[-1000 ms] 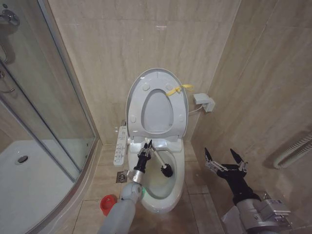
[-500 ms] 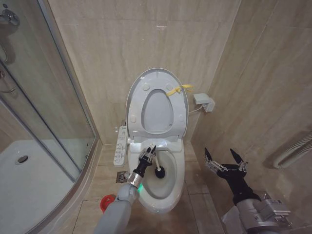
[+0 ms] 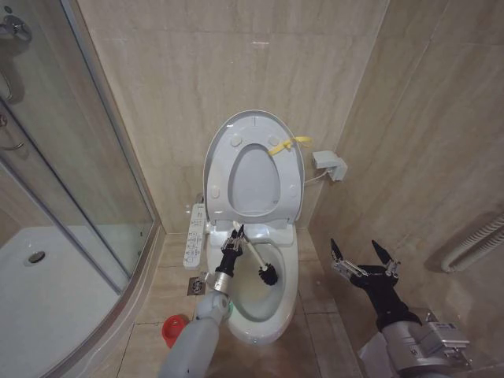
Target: Open the toilet lid, clean the toilet bowl with a toilet brush, close the toilet lid, and flush.
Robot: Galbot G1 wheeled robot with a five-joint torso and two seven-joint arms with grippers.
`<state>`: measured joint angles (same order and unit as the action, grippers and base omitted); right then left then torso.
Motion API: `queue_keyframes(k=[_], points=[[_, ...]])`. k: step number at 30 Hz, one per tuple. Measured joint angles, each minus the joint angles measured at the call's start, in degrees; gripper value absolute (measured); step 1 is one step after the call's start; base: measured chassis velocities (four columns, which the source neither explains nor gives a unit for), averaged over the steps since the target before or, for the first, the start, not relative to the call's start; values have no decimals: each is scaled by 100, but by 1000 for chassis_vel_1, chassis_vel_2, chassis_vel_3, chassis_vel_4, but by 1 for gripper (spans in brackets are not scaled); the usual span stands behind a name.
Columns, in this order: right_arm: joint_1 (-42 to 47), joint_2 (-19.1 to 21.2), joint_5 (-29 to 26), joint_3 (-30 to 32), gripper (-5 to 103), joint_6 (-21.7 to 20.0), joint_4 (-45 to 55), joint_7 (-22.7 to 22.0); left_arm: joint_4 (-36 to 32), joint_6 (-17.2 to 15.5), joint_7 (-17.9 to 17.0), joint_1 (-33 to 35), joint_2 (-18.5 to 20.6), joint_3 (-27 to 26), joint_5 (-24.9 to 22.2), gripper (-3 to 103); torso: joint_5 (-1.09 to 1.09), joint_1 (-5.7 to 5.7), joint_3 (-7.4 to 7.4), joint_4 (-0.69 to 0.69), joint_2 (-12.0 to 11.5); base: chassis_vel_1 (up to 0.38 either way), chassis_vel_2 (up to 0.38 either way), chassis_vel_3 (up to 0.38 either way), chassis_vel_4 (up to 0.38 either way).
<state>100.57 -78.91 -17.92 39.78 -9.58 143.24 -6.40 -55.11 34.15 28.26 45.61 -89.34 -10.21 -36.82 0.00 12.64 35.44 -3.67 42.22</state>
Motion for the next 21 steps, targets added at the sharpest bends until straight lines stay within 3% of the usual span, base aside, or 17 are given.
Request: queue_keyframes(k=[1,2,6,8,11,15,17,21], points=[[0,0,0,0,100,0,0,0,104,139,74,-17,11,-36,496,21,0,0,0,2,0,0,0,0,0],[0,0,0,0,100,0,0,0,124,180,95,-27,7,-44,662,21,0,0,0,1,0,0,0,0,0],[0,0,0,0,100,0,0,0,176,265,130,-72,-72,-44,974,21,0,0,0,0,0,0,0,0,0],[0,0,0,0,100,0,0,0,170,259,110,-79,-88,-21,928,21,-1,0,0,-1,0,0,0,0,0],[0,0,0,0,100,0,0,0,-25,86,11,-68,-157,123,140,21,0,0,0,1,0,0,0,0,0],[0,0,0,0,100,0,0,0,-166,-18,-30,-85,-223,100,-401,21,-1,0,0,0,0,0,0,0,0],[0,0,0,0,100,0,0,0,-165,-16,-29,-93,-224,90,-401,21,0,0,0,1,0,0,0,0,0],[0,0,0,0,100,0,0,0,88,252,143,-107,-132,-26,488,21,0,1,1,2,-1,0,0,0,0]])
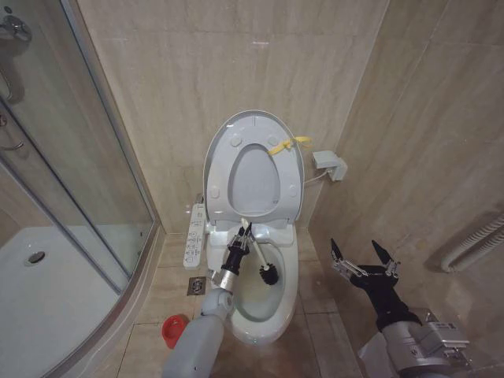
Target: Open the toilet lid, clean the toilet bowl with a toilet brush, close the toilet lid, and flush.
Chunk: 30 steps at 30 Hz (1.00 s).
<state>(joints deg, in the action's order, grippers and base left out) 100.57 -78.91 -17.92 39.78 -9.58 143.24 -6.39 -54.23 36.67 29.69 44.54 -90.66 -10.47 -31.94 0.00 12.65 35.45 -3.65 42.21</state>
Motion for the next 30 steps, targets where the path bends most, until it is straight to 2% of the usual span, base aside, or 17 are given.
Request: queue_keyframes(k=[1,3,6,8,10,12,13,15,18,26,30], points=[[0,0,0,0,100,0,0,0,0,0,0,0,0,0,0,21,0,0,0,0,0,0,0,0,0],[0,0,0,0,100,0,0,0,113,147,46,3,8,-70,547,21,0,0,0,1,0,0,0,0,0],[0,0,0,0,100,0,1,0,171,213,34,-10,-26,-86,772,21,1,0,0,-1,0,0,0,0,0],[0,0,0,0,100,0,0,0,172,212,0,-24,-43,-79,687,21,0,0,0,-2,0,0,0,0,0],[0,0,0,0,100,0,0,0,165,166,-72,-54,-78,-37,379,21,0,0,0,-1,0,0,0,0,0],[0,0,0,0,100,0,0,0,128,125,-110,-106,-135,10,-153,21,1,0,0,-2,0,0,0,0,0],[0,0,0,0,100,0,0,0,128,125,-110,-106,-135,10,-153,21,1,0,0,-2,0,0,0,0,0],[0,0,0,0,100,0,0,0,7,60,-86,-147,-150,-19,-494,21,0,0,0,-2,0,0,0,0,0],[0,0,0,0,100,0,0,0,-29,53,1,-163,-151,-48,-485,21,0,0,0,0,0,0,0,0,0],[0,0,0,0,100,0,0,0,292,160,379,6,-151,-81,308,21,0,0,-1,1,0,0,0,0,0],[0,0,0,0,100,0,0,0,216,133,386,1,-150,-93,272,21,0,0,0,1,0,0,0,0,0]])
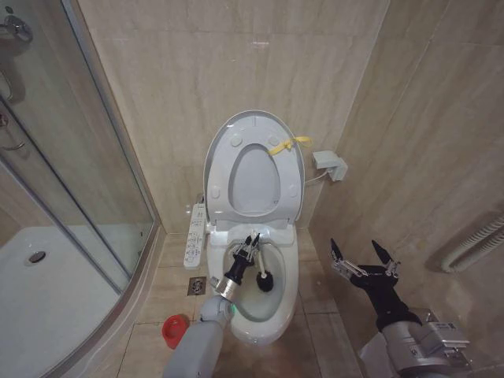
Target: Open the toilet lid, clean the toilet bowl with a toilet brush, close the toilet lid, and flush.
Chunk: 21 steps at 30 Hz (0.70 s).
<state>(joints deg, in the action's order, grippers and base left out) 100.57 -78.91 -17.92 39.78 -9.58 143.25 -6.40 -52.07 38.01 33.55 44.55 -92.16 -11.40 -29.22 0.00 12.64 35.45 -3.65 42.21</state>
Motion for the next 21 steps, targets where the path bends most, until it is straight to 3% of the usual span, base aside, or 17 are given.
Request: queue_keyframes(k=[7,15,21], points=[[0,0,0,0,100,0,0,0,-233,-66,-170,-248,2,-9,-338,21,0,0,0,-3,0,0,0,0,0],[0,0,0,0,100,0,0,0,14,8,13,-19,39,-14,-222,21,0,0,0,-1,0,0,0,0,0],[0,0,0,0,100,0,0,0,-156,-12,-1,39,100,30,-237,21,0,0,0,0,0,0,0,0,0]])
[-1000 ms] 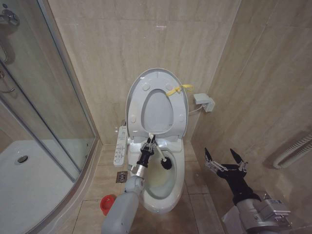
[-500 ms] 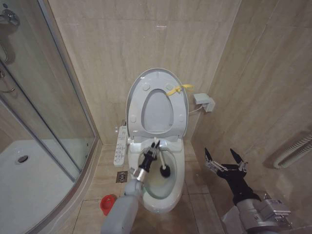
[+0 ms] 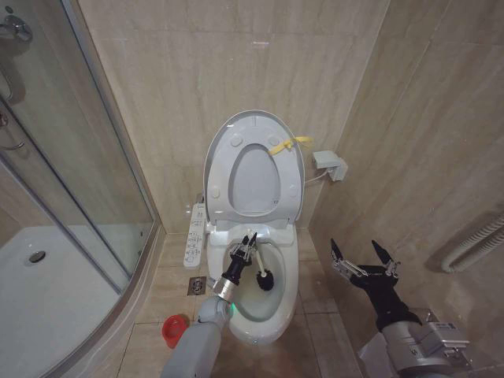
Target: Open the toilet lid, clean the toilet bowl with a toilet brush, close the toilet lid, and flush.
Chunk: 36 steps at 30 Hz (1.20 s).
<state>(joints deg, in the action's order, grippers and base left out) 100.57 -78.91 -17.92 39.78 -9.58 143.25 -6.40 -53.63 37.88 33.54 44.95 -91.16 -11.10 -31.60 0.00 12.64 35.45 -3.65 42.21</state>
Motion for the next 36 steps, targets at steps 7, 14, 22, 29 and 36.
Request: queue_keyframes(k=[7,14,22,29,36], points=[[0,0,0,0,100,0,0,0,-65,-20,-120,-193,-42,-53,-140,21,0,0,0,-2,0,0,0,0,0],[0,0,0,0,100,0,0,0,33,6,23,144,-59,-31,31,21,-1,0,-1,0,0,0,0,0,0],[0,0,0,0,100,0,0,0,-232,-70,-64,-10,19,24,-109,21,0,0,0,-4,0,0,0,0,0],[0,0,0,0,100,0,0,0,-204,-81,-107,-97,-29,24,-104,21,0,0,0,-1,0,0,0,0,0],[0,0,0,0,100,0,0,0,-238,-102,10,277,42,127,-72,21,0,0,0,1,0,0,0,0,0]])
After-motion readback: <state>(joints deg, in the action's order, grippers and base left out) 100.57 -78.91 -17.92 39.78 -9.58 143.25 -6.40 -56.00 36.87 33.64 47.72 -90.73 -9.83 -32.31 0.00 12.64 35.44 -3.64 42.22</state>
